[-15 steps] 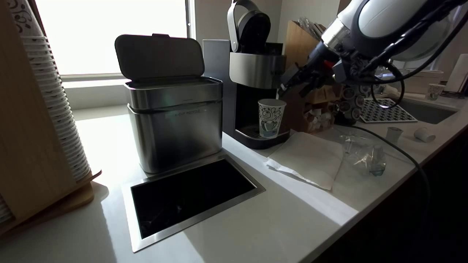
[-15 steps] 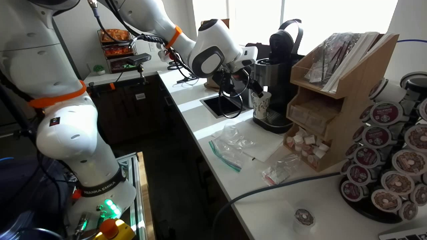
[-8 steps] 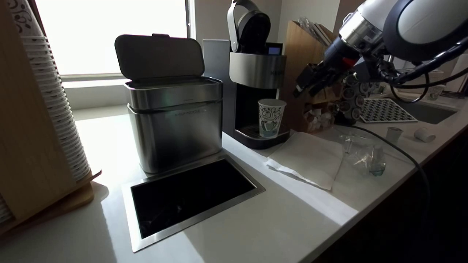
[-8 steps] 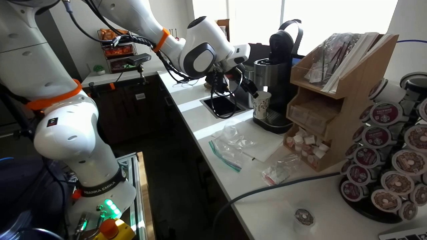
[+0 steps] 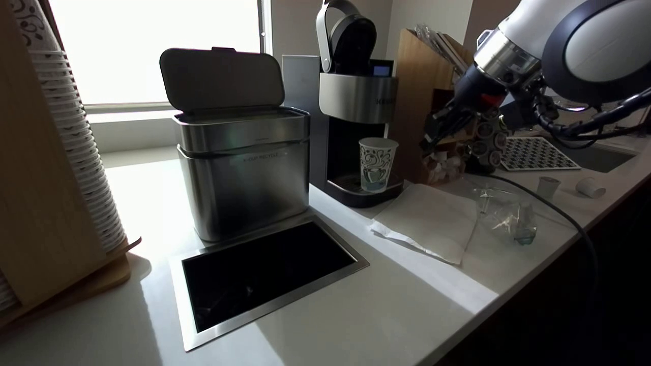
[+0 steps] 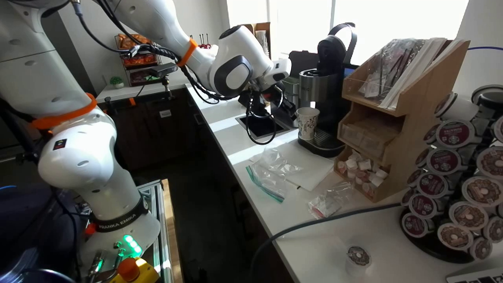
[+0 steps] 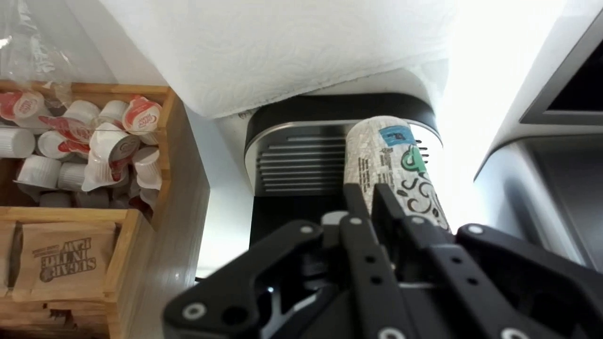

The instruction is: Put the cup in the coffee maker

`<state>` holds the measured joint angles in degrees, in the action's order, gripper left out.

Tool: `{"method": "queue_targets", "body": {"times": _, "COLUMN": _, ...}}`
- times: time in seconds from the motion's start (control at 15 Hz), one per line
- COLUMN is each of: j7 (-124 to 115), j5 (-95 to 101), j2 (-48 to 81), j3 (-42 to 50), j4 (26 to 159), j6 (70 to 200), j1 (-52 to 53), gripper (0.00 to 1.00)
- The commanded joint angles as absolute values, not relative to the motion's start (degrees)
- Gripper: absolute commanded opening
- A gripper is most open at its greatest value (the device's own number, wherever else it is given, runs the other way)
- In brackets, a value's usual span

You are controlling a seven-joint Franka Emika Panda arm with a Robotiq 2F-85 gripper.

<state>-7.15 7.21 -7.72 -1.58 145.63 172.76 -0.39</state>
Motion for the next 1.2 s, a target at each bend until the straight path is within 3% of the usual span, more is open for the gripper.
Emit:
{"method": "queue_targets", "body": {"times": 0.0, "j7": -8.0, "j5": 10.2, "j2": -5.9, "j3": -2.2, "j4": 146.0, "j6": 173.6, "j1": -1.8, "gripper": 0.0}}
{"method": "queue_targets", "body": {"times": 1.13, "j7": -0.9, "j5": 5.6, "j2": 4.4, "j3": -2.4, "j4": 141.4, "j6": 183.7, "j1": 0.9, "gripper": 0.0}}
